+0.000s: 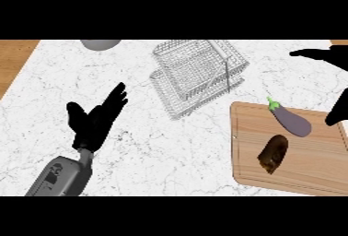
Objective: Pick the eggplant from the cutting board and place it in the tiered basket
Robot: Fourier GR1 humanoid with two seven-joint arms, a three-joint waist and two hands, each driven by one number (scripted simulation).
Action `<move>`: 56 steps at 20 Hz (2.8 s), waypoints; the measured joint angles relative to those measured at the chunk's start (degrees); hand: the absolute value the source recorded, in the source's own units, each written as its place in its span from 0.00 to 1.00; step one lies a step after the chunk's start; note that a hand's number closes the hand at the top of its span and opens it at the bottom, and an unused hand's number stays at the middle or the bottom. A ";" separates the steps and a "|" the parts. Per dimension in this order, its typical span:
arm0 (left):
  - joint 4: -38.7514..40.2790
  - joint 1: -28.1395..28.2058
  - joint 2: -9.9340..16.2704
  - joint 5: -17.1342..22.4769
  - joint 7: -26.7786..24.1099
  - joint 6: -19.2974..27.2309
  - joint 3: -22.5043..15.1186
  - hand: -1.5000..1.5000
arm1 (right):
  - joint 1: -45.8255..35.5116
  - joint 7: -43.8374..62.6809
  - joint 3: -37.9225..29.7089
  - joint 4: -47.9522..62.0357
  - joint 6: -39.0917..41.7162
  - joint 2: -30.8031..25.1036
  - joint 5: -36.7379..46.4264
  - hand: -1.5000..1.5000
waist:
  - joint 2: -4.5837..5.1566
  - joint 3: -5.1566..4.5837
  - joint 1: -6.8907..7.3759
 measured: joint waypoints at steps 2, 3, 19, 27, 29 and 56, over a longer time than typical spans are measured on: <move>-0.27 0.15 0.39 0.12 0.33 -0.19 0.71 0.50 | -2.54 5.64 1.68 -1.47 1.90 2.55 1.05 0.00 | -0.10 0.00 -0.36; -0.34 0.90 0.20 0.10 -0.14 -0.32 0.74 0.50 | -3.15 8.20 2.55 -2.15 2.61 4.05 1.51 0.00 | -0.14 0.00 -0.55; -2.79 3.42 -0.07 -1.85 1.39 -2.24 3.90 0.50 | 0.56 28.64 8.16 -5.98 6.42 19.31 11.80 0.00 | -0.18 0.13 -1.92; -3.59 4.14 -2.38 -3.88 2.07 -2.72 4.72 0.50 | 4.78 27.06 5.59 -5.26 9.57 19.99 17.60 0.00 | -0.16 0.15 -2.02; -3.79 4.76 -2.29 -3.77 1.83 -3.68 5.50 0.50 | 6.09 24.98 5.20 -5.16 9.66 19.02 20.22 0.00 | -0.16 0.15 -2.01; -3.13 3.85 -7.56 -9.90 3.97 -7.61 10.89 0.50 | 13.01 4.41 -6.90 6.79 1.50 23.76 45.48 0.00 | -0.10 0.16 -1.96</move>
